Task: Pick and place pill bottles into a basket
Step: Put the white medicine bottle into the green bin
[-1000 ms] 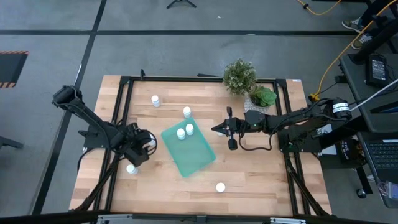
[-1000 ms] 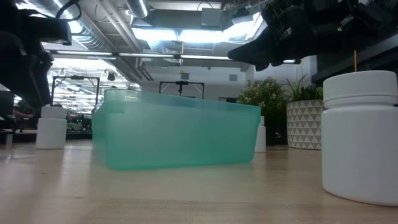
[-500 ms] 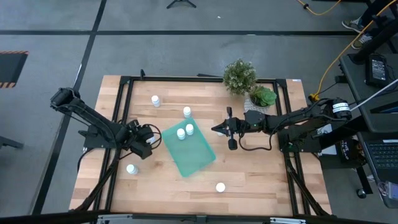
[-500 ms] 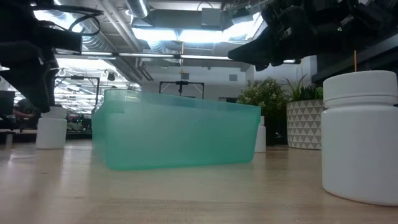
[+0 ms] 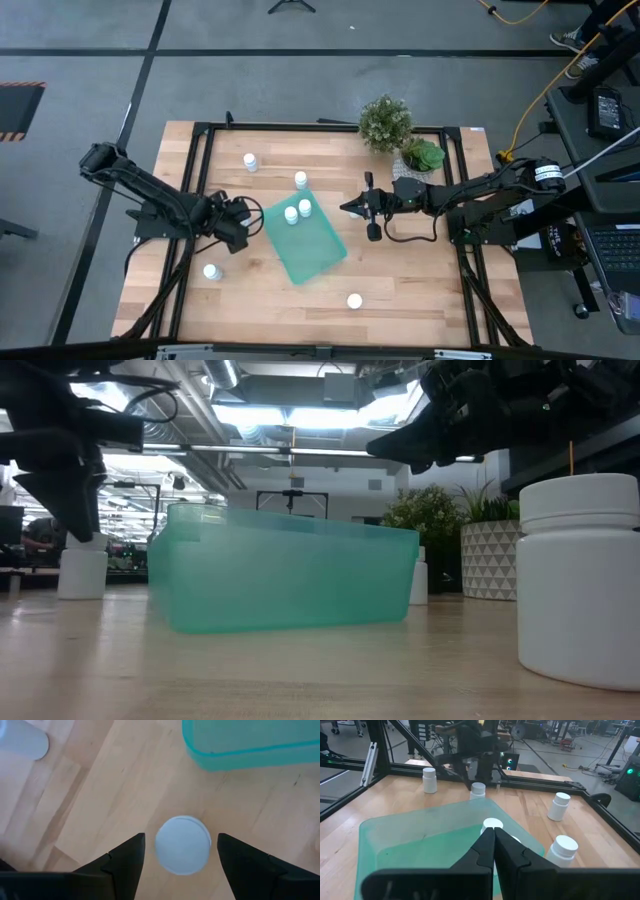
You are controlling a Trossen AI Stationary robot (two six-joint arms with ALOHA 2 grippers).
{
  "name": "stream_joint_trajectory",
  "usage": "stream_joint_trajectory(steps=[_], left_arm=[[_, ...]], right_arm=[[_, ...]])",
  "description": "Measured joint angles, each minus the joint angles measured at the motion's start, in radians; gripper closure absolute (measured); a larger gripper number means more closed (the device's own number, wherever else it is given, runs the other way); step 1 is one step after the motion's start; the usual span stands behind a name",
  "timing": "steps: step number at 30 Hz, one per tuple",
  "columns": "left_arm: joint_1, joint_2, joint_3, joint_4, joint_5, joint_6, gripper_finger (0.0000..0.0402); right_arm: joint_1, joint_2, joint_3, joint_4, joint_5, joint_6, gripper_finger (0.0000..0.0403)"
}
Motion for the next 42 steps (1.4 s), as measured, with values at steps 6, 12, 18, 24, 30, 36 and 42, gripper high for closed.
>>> stream_joint_trajectory(steps=[6, 12, 18, 24, 30, 36, 42], left_arm=[[0.029, 0.000, 0.000, 0.000, 0.028, 0.008, 0.0170], [0.039, 0.000, 0.000, 0.002, 0.069, 0.013, 0.0181], [0.039, 0.000, 0.000, 0.003, 0.057, 0.015, 0.0181], [0.039, 0.000, 0.000, 0.003, 0.053, 0.015, 0.0187], [0.039, 0.000, 0.000, 0.003, 0.053, 0.015, 0.0209], [0.039, 0.000, 0.000, 0.003, 0.050, 0.015, 0.0243], [0.039, 0.000, 0.000, 0.005, 0.047, 0.041, 0.0250]], right_arm=[[0.000, 0.000, 0.000, 0.000, 0.000, 0.000, 0.0391], [0.000, 0.000, 0.000, 0.000, 0.000, 0.000, 0.0391], [0.000, 0.000, 0.000, 0.000, 0.000, 0.000, 0.0391], [0.000, 0.000, 0.000, 0.000, 0.000, 0.000, 0.0391], [0.000, 0.000, 0.000, 0.000, 0.000, 0.000, 0.0391], [0.000, 0.000, 0.000, 0.000, 0.000, -0.001, 0.0391], [0.000, 0.000, 0.000, 0.000, 0.000, -0.002, 0.0391]])
